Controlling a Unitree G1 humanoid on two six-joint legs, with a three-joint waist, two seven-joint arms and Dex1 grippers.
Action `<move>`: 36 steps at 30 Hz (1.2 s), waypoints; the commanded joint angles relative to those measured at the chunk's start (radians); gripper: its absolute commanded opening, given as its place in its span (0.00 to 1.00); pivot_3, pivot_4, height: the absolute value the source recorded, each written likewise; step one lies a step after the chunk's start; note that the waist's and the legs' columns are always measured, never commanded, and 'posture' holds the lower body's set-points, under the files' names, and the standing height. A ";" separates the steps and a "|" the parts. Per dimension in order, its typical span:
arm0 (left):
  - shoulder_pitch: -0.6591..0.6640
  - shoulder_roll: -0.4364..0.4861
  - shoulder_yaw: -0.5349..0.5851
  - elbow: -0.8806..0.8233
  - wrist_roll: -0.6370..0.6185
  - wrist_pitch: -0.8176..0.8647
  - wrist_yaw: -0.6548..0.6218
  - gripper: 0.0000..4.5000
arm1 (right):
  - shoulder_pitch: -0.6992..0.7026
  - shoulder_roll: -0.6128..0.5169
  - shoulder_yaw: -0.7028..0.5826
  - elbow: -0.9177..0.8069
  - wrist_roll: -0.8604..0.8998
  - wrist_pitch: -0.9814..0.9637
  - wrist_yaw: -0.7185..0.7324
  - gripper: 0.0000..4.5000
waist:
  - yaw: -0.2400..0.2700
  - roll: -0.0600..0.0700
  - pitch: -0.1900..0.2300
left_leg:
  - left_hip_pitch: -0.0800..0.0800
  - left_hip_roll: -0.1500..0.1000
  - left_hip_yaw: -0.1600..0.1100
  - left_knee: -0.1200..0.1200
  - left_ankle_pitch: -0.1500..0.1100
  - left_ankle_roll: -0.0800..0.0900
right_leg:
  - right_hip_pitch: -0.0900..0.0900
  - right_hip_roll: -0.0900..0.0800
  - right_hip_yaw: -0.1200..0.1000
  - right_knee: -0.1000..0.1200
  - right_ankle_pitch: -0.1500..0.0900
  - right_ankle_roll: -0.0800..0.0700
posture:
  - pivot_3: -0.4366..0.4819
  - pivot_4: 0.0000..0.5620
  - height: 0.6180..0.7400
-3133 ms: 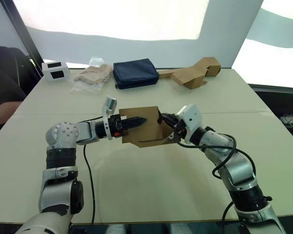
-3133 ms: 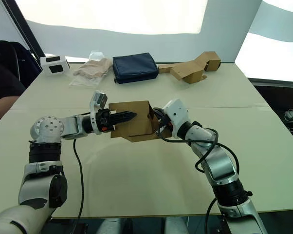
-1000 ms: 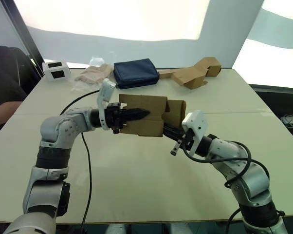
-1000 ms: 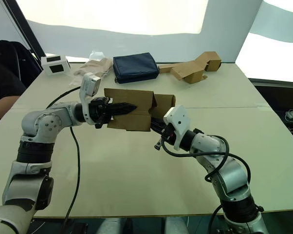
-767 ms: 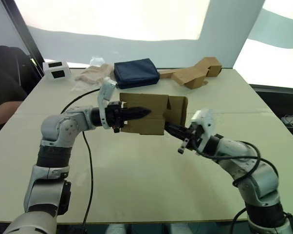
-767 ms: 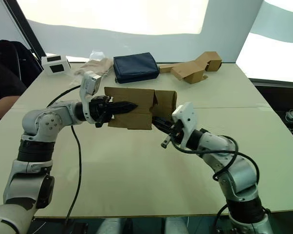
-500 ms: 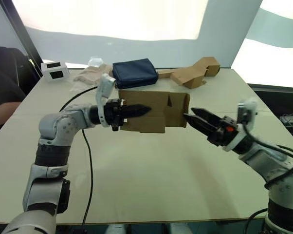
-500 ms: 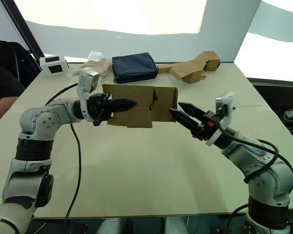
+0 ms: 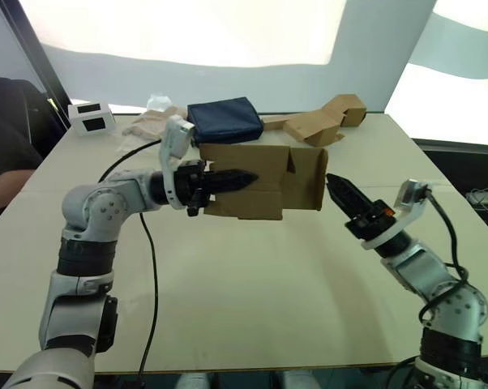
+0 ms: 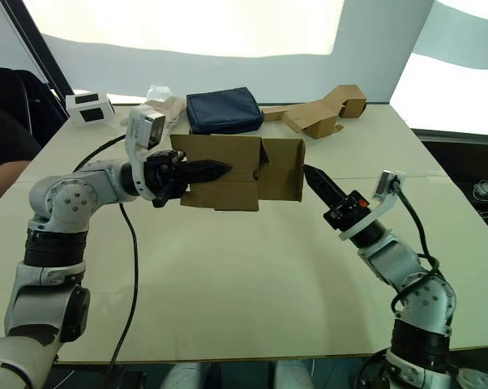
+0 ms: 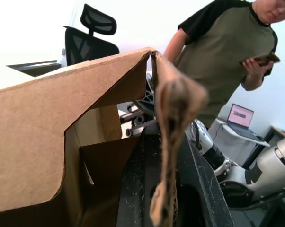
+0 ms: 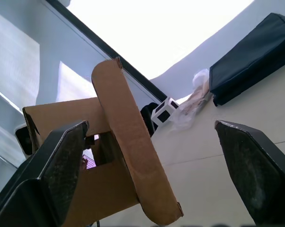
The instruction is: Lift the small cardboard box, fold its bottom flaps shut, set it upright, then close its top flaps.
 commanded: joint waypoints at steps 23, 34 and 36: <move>-0.023 -0.001 0.021 -0.008 -0.004 -0.018 0.016 0.00 | 0.012 0.010 0.200 -0.254 0.181 -0.118 -0.168 0.89 | 0.000 0.000 0.000 | 0.000 0.001 0.000 0.000 0.000 0.000 | 0.000 0.000 0.000 0.000 0.000 0.000 | 0.48 0.27 1.00; -0.030 -0.004 0.031 -0.005 -0.014 -0.015 0.030 0.00 | 0.036 -0.024 0.209 -0.235 0.106 -0.144 -0.126 0.28 | 0.000 0.000 0.000 | 0.000 0.001 0.000 0.000 0.000 0.000 | 0.000 0.000 0.000 0.000 0.000 0.000 | 0.48 0.27 1.00; -0.033 -0.005 0.032 -0.006 -0.017 -0.013 0.034 0.00 | 0.037 -0.025 0.208 -0.234 0.097 -0.147 -0.123 0.28 | 0.000 0.000 0.000 | 0.000 0.001 0.000 0.000 0.000 0.000 | 0.000 0.000 0.000 0.000 0.000 0.000 | 0.48 0.27 1.00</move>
